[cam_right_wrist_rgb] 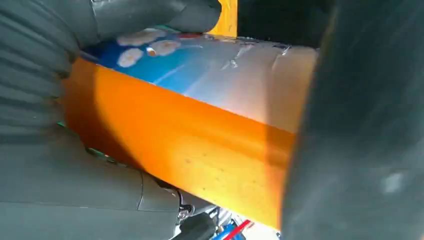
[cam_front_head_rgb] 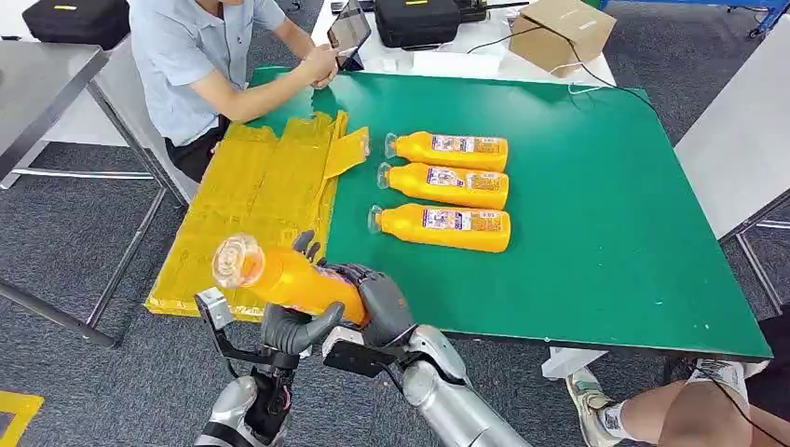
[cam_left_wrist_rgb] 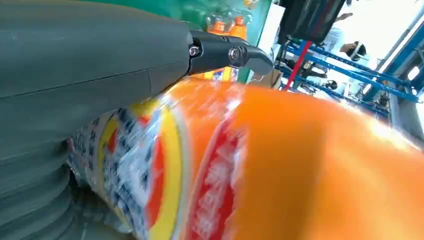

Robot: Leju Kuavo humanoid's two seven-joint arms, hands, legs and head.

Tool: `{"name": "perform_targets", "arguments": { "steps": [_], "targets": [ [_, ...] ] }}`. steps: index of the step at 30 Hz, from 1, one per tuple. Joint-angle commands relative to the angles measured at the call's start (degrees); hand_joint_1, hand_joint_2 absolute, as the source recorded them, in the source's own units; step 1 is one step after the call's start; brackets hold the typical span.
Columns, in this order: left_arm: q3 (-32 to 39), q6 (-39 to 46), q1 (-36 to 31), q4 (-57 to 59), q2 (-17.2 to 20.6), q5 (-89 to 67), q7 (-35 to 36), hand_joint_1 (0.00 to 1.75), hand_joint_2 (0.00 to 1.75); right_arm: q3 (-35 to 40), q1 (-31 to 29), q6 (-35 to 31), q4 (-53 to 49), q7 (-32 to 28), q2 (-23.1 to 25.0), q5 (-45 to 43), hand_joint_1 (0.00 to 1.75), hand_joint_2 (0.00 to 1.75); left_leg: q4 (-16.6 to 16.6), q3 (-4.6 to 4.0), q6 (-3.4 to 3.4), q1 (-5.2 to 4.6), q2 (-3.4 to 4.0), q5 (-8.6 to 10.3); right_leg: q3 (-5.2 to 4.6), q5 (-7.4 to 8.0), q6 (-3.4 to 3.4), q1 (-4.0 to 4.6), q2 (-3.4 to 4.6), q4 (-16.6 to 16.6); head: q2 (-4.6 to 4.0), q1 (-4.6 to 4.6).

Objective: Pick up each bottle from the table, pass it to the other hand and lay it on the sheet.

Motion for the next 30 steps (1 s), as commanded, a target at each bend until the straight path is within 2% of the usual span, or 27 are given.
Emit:
{"name": "perform_targets", "arguments": {
  "steps": [1, 5, 7, 10, 13, 16, 18, 20, 23, 24, 30],
  "targets": [
    [0.56, -2.21, -5.89, 8.31, 0.84, 6.04, 4.89, 1.75, 1.75, 5.56, -2.28, 1.06, 5.93, -1.66, -0.85, 0.68, 0.00, 0.00, -0.07, 0.30, -0.05, 0.03, -0.07, -0.04, 0.36, -0.08, -0.10, 0.06, -0.17, -0.09, 0.00, 0.02],
    [2.22, -0.61, -4.94, 8.58, 1.20, 7.50, 5.82, 1.75, 1.75, 7.19, -2.72, -8.39, 7.06, 3.41, -1.50, 7.16, 0.00, 0.00, -0.07, 0.17, -0.03, 0.00, -0.04, -0.01, 0.20, -0.04, -0.06, 0.01, -0.10, -0.07, 0.00, 0.02],
    [2.72, -0.23, -4.66, 8.29, 1.38, 7.58, 6.03, 1.75, 1.75, 7.09, -2.65, -9.34, 6.92, 4.08, -1.67, 7.91, 0.00, 0.00, -0.07, 0.16, -0.03, 0.01, -0.03, -0.01, 0.19, -0.03, -0.06, 0.01, -0.09, -0.07, 0.00, 0.02],
    [4.91, 2.46, -4.93, 8.86, 1.56, 8.23, 6.98, 1.75, 1.75, 6.75, -2.45, -14.94, 6.60, 6.76, -2.26, 11.21, 0.00, 0.00, -0.12, 0.34, -0.05, 0.02, 0.00, -0.06, 0.36, -0.07, -0.11, 0.04, -0.10, -0.12, 0.00, 0.02],
    [5.50, 3.46, -5.30, 9.24, 1.83, 7.91, 6.95, 1.75, 1.75, 6.37, -2.29, -15.70, 6.36, 7.09, -2.37, 11.57, 0.00, 0.00, -0.10, 0.29, -0.04, 0.01, -0.05, -0.04, 0.31, -0.07, -0.09, 0.03, -0.13, -0.09, 0.00, 0.02],
    [5.14, 14.65, -7.77, 11.62, 4.05, -1.44, 6.15, 1.75, 1.75, 5.57, -1.99, -21.18, 6.40, 10.22, -3.21, 15.30, 0.00, 0.00, -0.08, 0.19, -0.03, 0.01, -0.03, -0.02, 0.21, -0.04, -0.07, 0.03, -0.10, -0.08, 0.00, 0.02],
    [3.61, 25.67, -10.82, 14.58, 6.77, -13.81, 2.90, 1.75, 1.75, 1.89, 0.04, -21.29, 2.50, 11.51, -4.01, 20.22, 0.00, 0.00, -0.08, 0.23, -0.04, 0.02, -0.05, -0.01, 0.26, -0.04, -0.08, 0.04, -0.13, -0.08, 0.00, 0.02],
    [4.71, 32.38, -13.04, 16.22, 7.87, -21.69, 1.92, 1.75, 1.75, 0.15, 1.37, -21.29, -0.10, 12.60, -4.28, 24.51, 0.00, 0.00, -0.10, 0.24, -0.06, 0.03, -0.09, 0.01, 0.28, -0.04, -0.10, 0.05, -0.19, -0.10, 0.00, 0.02],
    [7.16, 32.31, -14.34, 16.59, 8.51, -24.63, 2.08, 1.75, 1.75, 0.37, 1.49, -21.29, -0.34, 12.73, -4.03, 24.84, 0.00, 0.00, -0.08, 0.21, -0.06, 0.04, -0.19, 0.03, 0.28, -0.06, -0.11, 0.08, -0.28, -0.07, 0.00, 0.07],
    [7.79, 35.64, -15.49, 17.72, 8.75, -28.18, 2.33, 1.75, 1.75, 0.71, 1.58, -21.29, -0.66, 12.57, -4.01, 24.98, 0.00, 0.00, -0.06, 0.17, -0.07, 0.02, -0.10, 0.03, 0.20, -0.04, -0.10, 0.05, -0.16, -0.03, 0.00, 0.02],
    [9.16, 34.63, -16.51, 18.57, 8.64, -28.94, 2.39, 1.75, 1.75, 0.96, 1.62, -21.29, -0.81, 12.90, -3.92, 25.08, 0.00, 0.00, -0.04, 0.19, -0.09, 0.03, -0.04, 0.02, 0.20, -0.05, -0.08, 0.05, -0.15, -0.01, 0.00, 0.02]
  ]
}}
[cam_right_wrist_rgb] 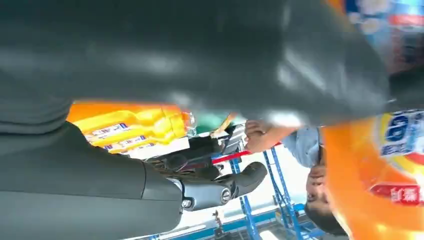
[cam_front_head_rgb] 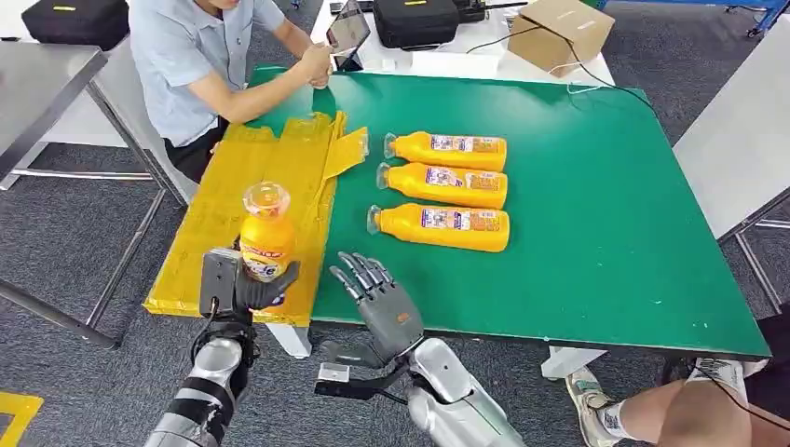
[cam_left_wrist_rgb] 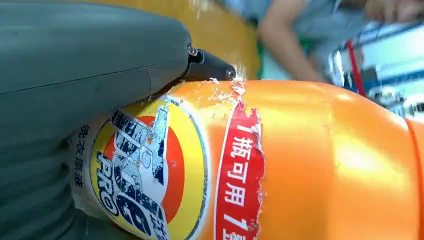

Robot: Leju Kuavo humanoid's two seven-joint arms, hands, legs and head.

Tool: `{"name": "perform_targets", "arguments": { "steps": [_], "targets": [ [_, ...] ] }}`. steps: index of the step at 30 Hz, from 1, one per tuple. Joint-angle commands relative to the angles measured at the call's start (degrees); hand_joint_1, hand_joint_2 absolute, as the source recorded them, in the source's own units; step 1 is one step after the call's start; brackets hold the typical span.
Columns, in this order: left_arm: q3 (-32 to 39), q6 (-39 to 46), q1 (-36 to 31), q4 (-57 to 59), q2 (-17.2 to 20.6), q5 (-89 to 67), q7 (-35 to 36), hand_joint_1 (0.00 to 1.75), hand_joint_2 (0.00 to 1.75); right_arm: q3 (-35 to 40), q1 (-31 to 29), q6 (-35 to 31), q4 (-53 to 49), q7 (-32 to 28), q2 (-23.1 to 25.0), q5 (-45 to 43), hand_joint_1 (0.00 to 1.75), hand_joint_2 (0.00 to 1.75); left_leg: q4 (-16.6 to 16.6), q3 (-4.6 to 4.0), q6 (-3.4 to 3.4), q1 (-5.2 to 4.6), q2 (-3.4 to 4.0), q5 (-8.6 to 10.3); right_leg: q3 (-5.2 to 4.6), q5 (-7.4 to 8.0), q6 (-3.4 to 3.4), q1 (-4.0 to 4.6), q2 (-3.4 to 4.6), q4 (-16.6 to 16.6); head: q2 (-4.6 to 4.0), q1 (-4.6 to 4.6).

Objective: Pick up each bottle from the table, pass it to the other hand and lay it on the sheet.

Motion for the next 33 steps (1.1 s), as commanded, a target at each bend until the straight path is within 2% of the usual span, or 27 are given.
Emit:
{"name": "perform_targets", "arguments": {
  "steps": [1, 3, 6, 8, 9, 13, 17, 22, 28, 29, 30, 31, 33],
  "targets": [
    [2.96, 0.11, -4.94, 7.50, 2.30, -1.35, 0.29, 1.75, 1.75, -0.81, -0.51, -0.37, -1.15, 0.42, -1.68, 0.21, 0.00, 0.00, -0.04, 0.13, -0.03, 0.02, -0.04, -0.03, 0.17, -0.05, -0.06, 0.04, -0.11, -0.06, 0.00, -0.02],
    [2.38, 3.45, -6.98, 9.21, 3.25, -7.27, -0.23, 1.75, 1.75, -0.25, -0.81, 0.22, -0.76, -0.63, -1.41, -1.63, 0.00, 0.00, -0.04, 0.17, -0.02, 0.02, -0.02, -0.05, 0.20, -0.06, -0.05, 0.02, -0.09, -0.05, 0.00, -0.02],
    [1.26, 3.75, -11.34, 11.95, 4.60, -14.79, 1.07, 1.75, 1.75, 0.46, -0.82, 2.11, -1.70, -1.88, -1.28, -4.05, 0.00, 0.00, -0.02, 0.30, -0.05, 0.05, -0.04, -0.10, 0.37, -0.12, -0.11, 0.05, -0.16, -0.05, 0.00, -0.02],
    [1.73, 2.92, -12.54, 12.50, 4.45, -16.26, 1.62, 1.75, 1.75, 0.71, -0.82, 2.29, -2.07, -1.72, -1.31, -4.33, 0.00, 0.00, 0.03, 0.00, -0.04, 0.06, -0.11, 0.00, 0.08, -0.04, -0.08, 0.05, -0.18, 0.02, 0.00, -0.02],
    [-1.64, 3.00, -14.46, 14.88, 5.74, -22.97, 3.54, 1.75, 1.75, 0.96, -0.91, 3.12, -2.38, -2.08, -1.40, -4.72, 0.00, 0.00, 0.03, 0.11, -0.06, 0.07, -0.14, -0.03, 0.19, -0.09, -0.11, 0.06, -0.23, 0.03, 0.00, -0.02],
    [-7.90, -5.92, -22.54, 26.68, 7.31, -33.00, 9.50, 1.75, 1.75, 1.40, -1.30, 6.50, -3.47, -2.94, -1.37, -6.06, 0.00, 0.00, 0.00, 0.17, -0.04, 0.06, -0.18, 0.00, 0.25, -0.09, -0.12, 0.06, -0.26, 0.00, 0.00, -0.02],
    [-13.02, -14.46, -28.93, 37.76, 8.18, -39.17, 11.93, 1.75, 1.75, 2.37, -1.99, 8.05, -2.50, -4.36, -0.88, -6.97, 0.00, 0.00, 0.02, 0.05, -0.03, 0.05, -0.11, 0.05, 0.13, -0.02, -0.04, 0.04, -0.15, 0.02, 0.00, -0.04],
    [-13.06, -15.10, -29.54, 38.65, 8.37, -39.43, 12.12, 1.75, 1.75, 2.56, -2.21, 8.04, -2.07, -4.60, -0.68, -7.13, 0.00, 0.00, -0.03, 0.22, -0.04, 0.03, 0.06, -0.01, 0.26, -0.04, -0.06, 0.02, -0.01, 0.02, 0.00, -0.06],
    [-13.68, -21.08, -32.39, 42.10, 8.62, -40.41, 13.57, 1.75, 1.75, 4.04, -3.60, 8.12, -0.01, -6.26, 0.09, -8.52, 0.00, 0.00, 0.05, 0.13, -0.06, 0.06, 0.07, 0.01, 0.15, -0.01, -0.07, 0.06, -0.01, 0.09, 0.00, -0.02],
    [-13.88, -21.31, -32.65, 42.26, 8.81, -40.68, 13.62, 1.69, 1.75, 4.23, -3.72, 8.24, 0.26, -6.45, 0.32, -8.71, 0.00, 0.00, 0.02, 0.10, -0.04, 0.03, 0.06, 0.03, 0.11, 0.00, -0.05, 0.03, 0.00, 0.08, 0.00, -0.02],
    [-14.27, -22.17, -32.95, 42.81, 8.93, -41.04, 13.46, 1.54, 1.75, 4.56, -4.14, 8.51, 1.04, -6.89, 0.54, -9.17, 0.00, 0.00, 0.01, 0.08, -0.04, 0.04, 0.04, 0.05, 0.11, 0.02, -0.04, 0.04, 0.00, 0.07, 0.00, 0.00],
    [-14.45, -22.72, -33.10, 42.97, 9.07, -41.20, 13.18, 0.99, 1.75, 4.69, -4.35, 8.58, 1.47, -7.13, 0.67, -9.56, 0.00, 0.00, 0.00, 0.15, -0.05, 0.04, 0.09, 0.03, 0.16, 0.01, -0.06, 0.04, 0.03, 0.08, 0.00, 0.00],
    [-14.45, -22.72, -33.10, 42.97, 9.07, -41.20, 13.18, 0.99, 1.75, 4.69, -4.35, 8.58, 1.47, -7.13, 0.67, -9.56, 0.00, 0.00, -0.01, 0.14, -0.04, 0.01, 0.11, 0.04, 0.11, 0.03, -0.04, 0.01, 0.08, 0.12, 0.00, 0.00]
  ]
}}
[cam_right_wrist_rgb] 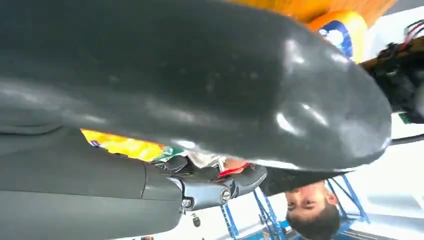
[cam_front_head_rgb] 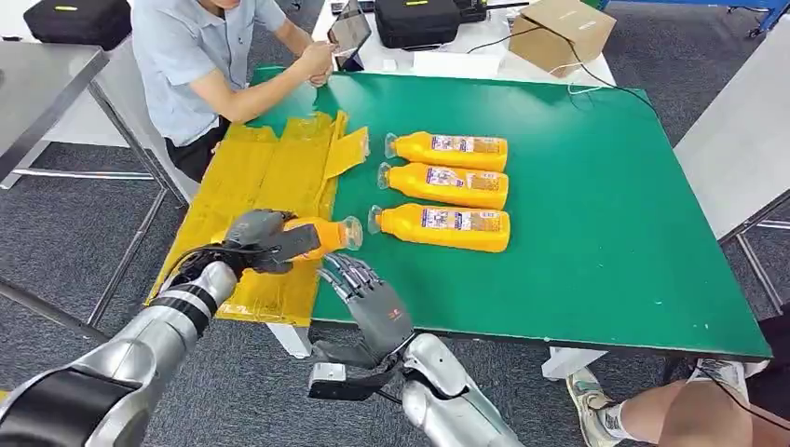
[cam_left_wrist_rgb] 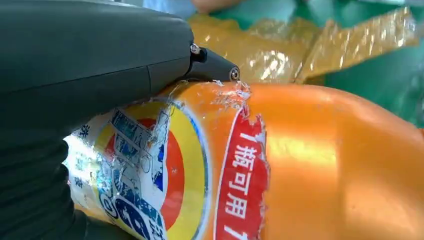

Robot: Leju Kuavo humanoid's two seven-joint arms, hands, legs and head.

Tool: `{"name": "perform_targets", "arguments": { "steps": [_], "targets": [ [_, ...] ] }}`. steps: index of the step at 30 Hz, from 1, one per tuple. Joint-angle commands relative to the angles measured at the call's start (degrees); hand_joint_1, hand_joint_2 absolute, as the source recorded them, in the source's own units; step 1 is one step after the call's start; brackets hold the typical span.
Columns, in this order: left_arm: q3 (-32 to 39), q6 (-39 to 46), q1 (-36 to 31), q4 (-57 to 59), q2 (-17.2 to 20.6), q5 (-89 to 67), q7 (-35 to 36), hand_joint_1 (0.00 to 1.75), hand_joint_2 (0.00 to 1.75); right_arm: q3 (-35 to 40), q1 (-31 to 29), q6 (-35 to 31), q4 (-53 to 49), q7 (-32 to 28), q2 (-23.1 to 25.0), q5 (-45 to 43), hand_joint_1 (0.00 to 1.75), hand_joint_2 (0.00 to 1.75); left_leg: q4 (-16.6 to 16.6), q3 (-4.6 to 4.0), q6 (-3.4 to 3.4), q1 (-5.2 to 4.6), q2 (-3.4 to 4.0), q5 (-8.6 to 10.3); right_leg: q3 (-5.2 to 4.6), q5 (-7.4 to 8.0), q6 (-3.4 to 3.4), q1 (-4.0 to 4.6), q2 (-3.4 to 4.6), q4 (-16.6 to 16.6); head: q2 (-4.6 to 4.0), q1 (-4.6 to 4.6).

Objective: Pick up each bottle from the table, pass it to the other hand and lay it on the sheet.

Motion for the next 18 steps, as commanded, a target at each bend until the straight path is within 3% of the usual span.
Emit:
{"name": "perform_targets", "arguments": {
  "steps": [1, 2, 3, 4, 5, 7, 18],
  "targets": [
    [-3.39, -2.81, -4.38, 8.97, 1.53, -0.66, 0.10, 0.99, 1.75, 3.08, -4.03, 0.91, 4.55, -0.99, -0.03, -1.32, 0.00, 0.00, -0.03, 0.26, -0.05, 0.01, 0.22, -0.07, 0.18, -0.02, -0.10, 0.03, 0.12, -0.02, 0.00, 0.00],
    [-3.39, -2.81, -4.38, 8.97, 1.53, -0.66, 0.10, 0.99, 1.75, 3.08, -4.03, 0.91, 4.55, -0.99, -0.03, -1.32, 0.00, 0.00, -0.04, 0.22, -0.04, 0.03, 0.18, -0.05, 0.15, 0.00, -0.10, 0.05, 0.08, -0.04, 0.00, 0.02],
    [-3.42, -2.89, -4.35, 9.01, 1.55, -0.69, 0.08, 0.75, 1.75, 3.13, -4.01, 1.04, 4.71, -1.04, -0.09, -1.40, 0.00, 0.00, -0.04, 0.18, -0.03, 0.01, 0.13, -0.03, 0.10, 0.09, -0.21, 0.02, 0.05, -0.03, 0.00, 0.00],
    [-4.20, -3.38, -4.42, 9.10, 1.67, -1.42, -0.32, 0.75, 1.75, 3.28, -4.21, 1.12, 5.00, -1.31, -0.04, -1.59, 0.00, 0.00, -0.04, 0.27, -0.06, 0.04, 0.16, -0.07, 0.20, 0.05, -0.24, 0.06, 0.04, -0.05, 0.00, 0.02],
    [-4.47, -4.10, -4.52, 9.32, 1.67, -1.61, -0.55, 0.10, 1.75, 3.42, -4.45, 1.16, 5.49, -1.53, 0.07, -1.89, 0.00, 0.00, -0.04, 0.26, -0.04, 0.02, 0.15, -0.05, 0.18, 0.06, -0.22, 0.04, 0.05, -0.03, 0.00, 0.00],
    [-5.15, -6.85, -4.92, 9.77, 1.80, -1.82, -1.52, 0.00, 1.75, 3.69, -4.89, 1.40, 6.31, -1.98, 0.28, -2.41, 0.00, 0.00, -0.03, 0.29, -0.05, 0.02, 0.18, -0.07, 0.20, 0.05, -0.23, 0.05, 0.07, -0.02, 0.00, 0.00],
    [-3.89, -5.32, -4.95, 8.85, 0.39, -0.50, -1.52, 0.00, 1.75, 4.25, -5.58, 0.87, 8.42, -2.39, 0.78, -3.44, 0.00, 0.00, 0.01, 0.20, -0.09, 0.04, 0.01, -0.02, 0.19, 0.01, -0.21, 0.06, -0.10, -0.01, 0.00, 0.00]
  ]
}}
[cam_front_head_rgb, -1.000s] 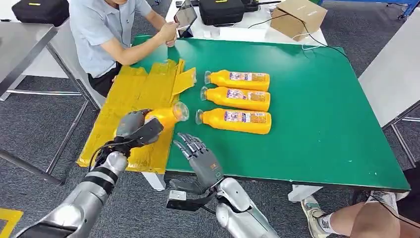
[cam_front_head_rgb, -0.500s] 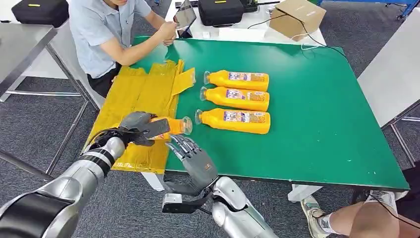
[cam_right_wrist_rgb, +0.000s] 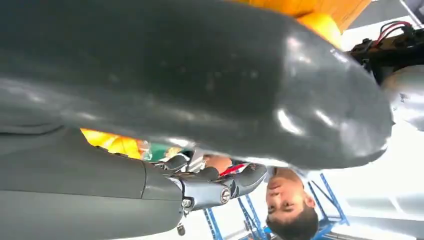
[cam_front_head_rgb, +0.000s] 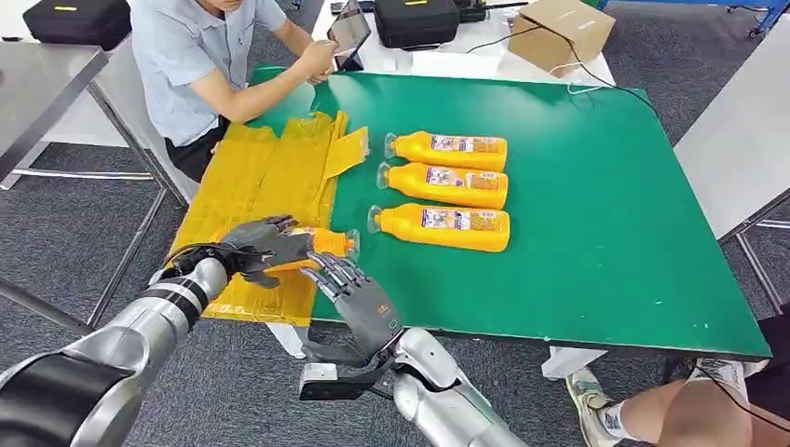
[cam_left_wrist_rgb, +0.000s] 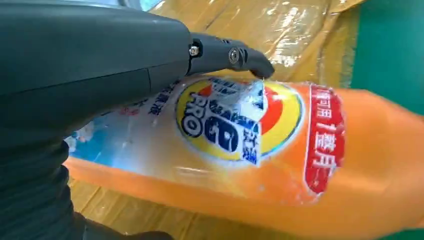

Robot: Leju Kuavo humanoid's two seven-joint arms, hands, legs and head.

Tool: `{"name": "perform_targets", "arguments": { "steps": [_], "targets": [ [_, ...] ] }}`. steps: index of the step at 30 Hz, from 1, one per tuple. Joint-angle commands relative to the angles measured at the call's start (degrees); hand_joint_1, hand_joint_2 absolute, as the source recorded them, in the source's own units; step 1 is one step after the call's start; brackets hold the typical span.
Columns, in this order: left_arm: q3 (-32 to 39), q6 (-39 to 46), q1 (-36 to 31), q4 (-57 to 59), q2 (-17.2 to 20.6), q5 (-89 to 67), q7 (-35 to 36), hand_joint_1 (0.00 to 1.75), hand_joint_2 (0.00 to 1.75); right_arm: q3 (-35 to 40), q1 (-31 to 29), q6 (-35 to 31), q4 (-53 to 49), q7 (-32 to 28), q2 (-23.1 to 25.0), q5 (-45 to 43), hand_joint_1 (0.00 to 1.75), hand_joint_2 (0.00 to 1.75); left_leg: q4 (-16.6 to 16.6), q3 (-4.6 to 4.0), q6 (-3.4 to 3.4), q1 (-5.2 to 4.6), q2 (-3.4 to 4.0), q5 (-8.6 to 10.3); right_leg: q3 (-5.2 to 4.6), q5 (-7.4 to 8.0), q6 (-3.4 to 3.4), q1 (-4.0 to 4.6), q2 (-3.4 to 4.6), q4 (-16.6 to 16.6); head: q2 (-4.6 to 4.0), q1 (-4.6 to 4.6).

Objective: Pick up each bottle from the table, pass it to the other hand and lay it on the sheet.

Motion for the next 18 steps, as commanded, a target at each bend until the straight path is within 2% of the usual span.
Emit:
{"name": "perform_targets", "arguments": {
  "steps": [1, 6, 9, 11, 18],
  "targets": [
    [-0.09, 0.88, -2.06, 2.85, -0.42, 1.89, -2.18, 0.00, 1.75, 2.24, -3.00, -0.17, 5.26, 0.05, -0.67, -0.25, 0.00, 0.00, 0.00, 0.10, -0.01, 0.02, 0.02, -0.05, 0.13, -0.04, -0.05, 0.03, -0.04, -0.02, 0.00, 0.02],
    [7.88, 6.95, 1.66, -3.64, -1.71, 11.53, -12.11, 0.00, 1.75, 2.33, -2.37, -0.44, 4.32, -0.39, -1.23, -0.90, 0.00, 0.00, -0.03, 0.09, -0.01, 0.01, -0.02, -0.03, 0.13, -0.04, -0.05, 0.01, -0.08, -0.04, 0.00, 0.02],
    [15.19, 2.19, 4.46, -8.52, -2.33, 21.99, -17.63, 0.00, 1.75, 2.50, -1.85, -0.89, 4.01, -0.39, -1.25, -0.90, 0.00, 0.00, -0.04, 0.09, -0.01, 0.00, 0.03, -0.03, 0.11, -0.03, -0.04, 0.00, -0.03, -0.05, 0.00, 0.02],
    [18.10, -2.36, 7.62, -14.67, -1.67, 29.11, -17.96, 0.00, 1.75, 2.61, -1.61, -1.62, 4.29, -0.56, -1.27, -1.09, 0.00, 0.00, -0.06, 0.14, -0.02, 0.00, 0.05, -0.05, 0.15, -0.04, -0.05, 0.01, -0.02, -0.07, 0.00, 0.02],
    [17.92, -2.57, 8.06, -15.73, -1.43, 30.69, -17.39, 0.00, 1.75, 2.62, -1.65, -1.77, 4.42, -0.68, -1.28, -1.23, 0.00, 0.00, -0.04, 0.19, -0.03, 0.03, 0.08, -0.08, 0.19, -0.07, -0.09, 0.06, -0.04, -0.07, 0.00, 0.02]
  ]
}}
